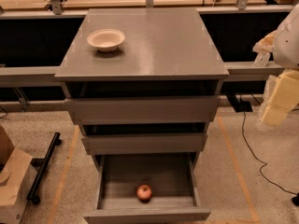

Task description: Pick apple from bottom drawer and place on counter

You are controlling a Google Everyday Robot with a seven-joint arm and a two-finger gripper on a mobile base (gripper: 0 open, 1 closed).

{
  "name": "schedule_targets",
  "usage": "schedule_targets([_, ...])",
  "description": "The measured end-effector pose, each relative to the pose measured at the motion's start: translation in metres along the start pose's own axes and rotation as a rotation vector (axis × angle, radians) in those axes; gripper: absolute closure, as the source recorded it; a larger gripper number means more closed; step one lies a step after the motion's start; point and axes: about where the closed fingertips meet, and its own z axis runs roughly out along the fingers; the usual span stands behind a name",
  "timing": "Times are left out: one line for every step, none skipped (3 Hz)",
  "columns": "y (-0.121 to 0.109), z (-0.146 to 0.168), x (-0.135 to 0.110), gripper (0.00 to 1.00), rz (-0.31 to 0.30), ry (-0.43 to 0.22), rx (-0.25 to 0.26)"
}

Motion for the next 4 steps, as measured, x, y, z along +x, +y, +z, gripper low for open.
schedule_targets([-0.001, -0.001, 0.000, 0.00, 0.000, -0.003, 0.006])
schedule_targets([-0.005, 0.012, 0.012, 0.00, 0.015, -0.032, -0.002])
schedule_targets([-0.002, 0.045, 0.024, 0.00, 0.037, -0.080, -0.029])
schedule_targets([0.010, 0.100, 0.040, 0.00, 0.111, -0.077, -0.115])
